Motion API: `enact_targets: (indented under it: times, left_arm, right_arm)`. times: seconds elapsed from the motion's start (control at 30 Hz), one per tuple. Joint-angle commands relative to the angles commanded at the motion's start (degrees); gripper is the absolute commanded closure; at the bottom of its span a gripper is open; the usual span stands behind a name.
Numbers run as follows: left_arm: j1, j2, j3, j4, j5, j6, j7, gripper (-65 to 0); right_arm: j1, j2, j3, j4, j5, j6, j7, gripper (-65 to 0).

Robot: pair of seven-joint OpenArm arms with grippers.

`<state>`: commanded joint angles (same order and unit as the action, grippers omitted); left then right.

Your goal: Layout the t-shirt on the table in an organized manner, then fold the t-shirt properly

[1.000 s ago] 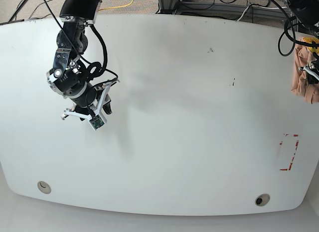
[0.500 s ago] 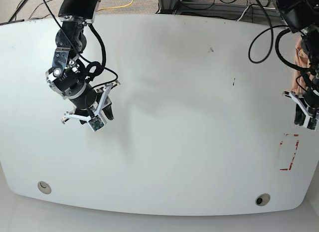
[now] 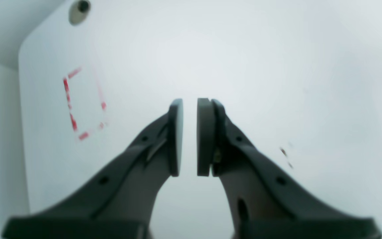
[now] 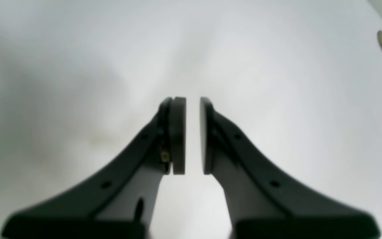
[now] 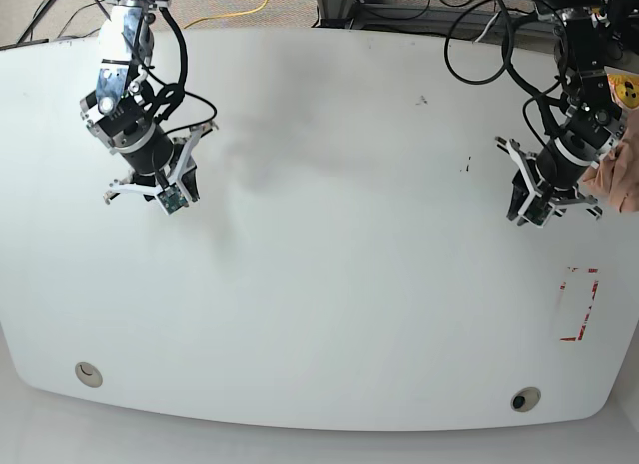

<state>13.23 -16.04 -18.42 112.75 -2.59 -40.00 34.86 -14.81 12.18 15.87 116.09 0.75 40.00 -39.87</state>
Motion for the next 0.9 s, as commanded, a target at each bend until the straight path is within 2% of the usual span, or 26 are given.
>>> enact_targets:
  times: [0.13, 0.2, 0.3, 0.53, 0.7, 0.77, 0.9]
  left_arm:
    - [5.63, -0.09, -0.44, 2.90, -0.26, 0.00, 5.54, -6.4]
    - [8.18, -0.09, -1.76, 3.08, -0.53, 0.00, 6.77, -6.4]
    - [12.13, 0.44, -5.80, 3.08, -0.53, 0.00, 7.12, -7.5]
    - [19.25, 6.42, -15.12, 3.08, -0.53, 0.00, 7.12, -21.1]
    - [22.68, 7.74, -16.09, 2.99, -0.44, 0.00, 7.12, -21.7]
    - [23.74, 7.91, -15.91, 2.99, -0.44, 0.00, 7.12, -21.7]
    - [25.32, 10.29, -14.86, 2.90, -0.18, 0.00, 7.12, -21.7]
  right_arm:
    - [-5.71, 0.09, 0.18, 0.79, 0.00, 0.00, -2.20, -6.5]
    - [-8.26, 0.09, 0.88, 0.79, 0.00, 0.00, -3.08, -6.5]
    - [-12.57, -0.18, 2.64, 0.79, 1.23, 0.00, -3.25, -6.5]
    - [-22.07, 1.05, 7.91, 0.79, 7.74, 0.00, -3.25, -6.5]
    - [-27.16, 3.52, 8.09, 0.79, 12.31, 0.00, -3.25, -6.5]
    - [-29.10, 3.87, 8.26, 0.79, 14.24, 0.00, -3.25, -6.5]
    - [-32.97, 3.78, 8.26, 0.79, 15.47, 0.00, -3.25, -6.3]
